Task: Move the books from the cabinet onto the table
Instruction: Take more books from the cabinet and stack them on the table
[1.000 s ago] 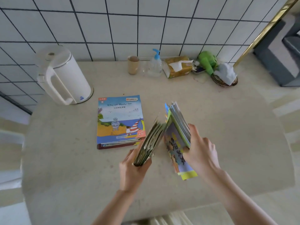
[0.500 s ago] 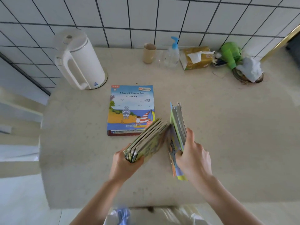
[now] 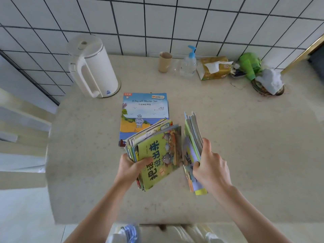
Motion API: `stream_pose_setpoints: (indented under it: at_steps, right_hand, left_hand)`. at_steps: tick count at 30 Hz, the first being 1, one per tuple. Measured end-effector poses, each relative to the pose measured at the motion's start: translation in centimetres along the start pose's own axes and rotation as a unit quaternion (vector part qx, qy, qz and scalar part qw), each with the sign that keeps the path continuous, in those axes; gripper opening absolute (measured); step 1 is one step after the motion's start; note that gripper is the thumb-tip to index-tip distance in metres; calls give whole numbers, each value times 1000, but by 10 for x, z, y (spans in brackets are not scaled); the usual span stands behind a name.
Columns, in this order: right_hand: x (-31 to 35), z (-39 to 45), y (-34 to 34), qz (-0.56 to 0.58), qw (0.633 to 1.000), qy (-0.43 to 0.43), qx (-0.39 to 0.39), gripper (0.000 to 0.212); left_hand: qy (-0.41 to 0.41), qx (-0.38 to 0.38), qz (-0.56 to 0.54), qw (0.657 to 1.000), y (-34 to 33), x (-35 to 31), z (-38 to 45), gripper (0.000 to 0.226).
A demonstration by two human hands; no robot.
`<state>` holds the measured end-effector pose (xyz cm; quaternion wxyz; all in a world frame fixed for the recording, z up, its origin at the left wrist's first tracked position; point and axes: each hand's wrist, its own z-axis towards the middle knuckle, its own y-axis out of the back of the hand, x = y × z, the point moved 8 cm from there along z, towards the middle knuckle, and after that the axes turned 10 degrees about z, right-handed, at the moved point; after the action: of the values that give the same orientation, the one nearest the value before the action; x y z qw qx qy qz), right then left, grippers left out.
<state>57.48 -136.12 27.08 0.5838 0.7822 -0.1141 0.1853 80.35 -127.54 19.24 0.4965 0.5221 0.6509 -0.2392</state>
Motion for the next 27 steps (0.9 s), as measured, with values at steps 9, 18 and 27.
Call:
stream_pose_setpoints:
  at_steps: [9, 18, 27]
  right_hand:
    - [-11, 14, 24, 9, 999, -31, 10, 57]
    - [-6, 29, 33, 29, 998, -59, 11, 52]
    - [-11, 40, 45, 24, 996, -81, 14, 55]
  left_hand:
    - [68, 91, -49, 992, 34, -62, 64, 44]
    - [145, 164, 46, 975, 51, -58, 167, 63]
    - [200, 219, 35, 954, 42, -35, 187, 25]
